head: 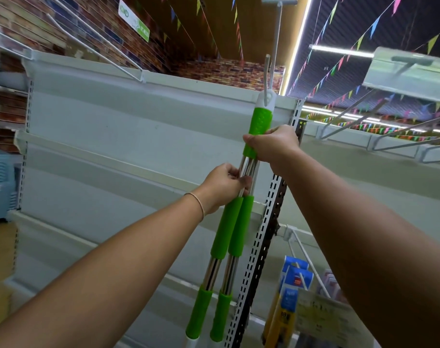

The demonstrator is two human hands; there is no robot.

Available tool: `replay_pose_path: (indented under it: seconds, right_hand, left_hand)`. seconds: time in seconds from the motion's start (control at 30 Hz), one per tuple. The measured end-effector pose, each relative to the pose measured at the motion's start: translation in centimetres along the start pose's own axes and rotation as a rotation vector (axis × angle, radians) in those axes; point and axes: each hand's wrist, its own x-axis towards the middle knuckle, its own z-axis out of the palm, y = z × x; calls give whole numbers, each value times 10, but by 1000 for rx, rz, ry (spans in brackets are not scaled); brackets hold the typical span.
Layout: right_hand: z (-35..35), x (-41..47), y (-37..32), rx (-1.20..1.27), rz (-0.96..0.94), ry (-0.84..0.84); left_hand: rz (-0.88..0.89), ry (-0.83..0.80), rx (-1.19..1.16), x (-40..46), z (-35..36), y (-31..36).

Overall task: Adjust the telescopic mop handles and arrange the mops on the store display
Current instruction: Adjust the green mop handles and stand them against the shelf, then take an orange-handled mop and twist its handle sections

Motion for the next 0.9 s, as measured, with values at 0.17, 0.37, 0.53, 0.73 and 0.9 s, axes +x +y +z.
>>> replay_pose_path:
  seconds: [0.17, 0.37, 0.53, 0.73, 0.9]
  right_hand:
    - [-2, -4, 0, -20, 9, 4]
    - [-2, -26, 3, -67, 13, 45]
    - [-9, -69, 15, -196, -8, 38]
    - [-31, -132, 14, -410, -141, 80]
    - [-74, -178, 20, -546, -129, 137]
  left_hand:
    - [13, 76, 14, -6, 5, -4]
    - [-25, 51, 266, -37, -8, -13]
    - [16, 33, 418, -73, -52, -22]
    - [153, -55, 487, -109, -77, -8]
    - [269, -103, 420, -145, -43, 7]
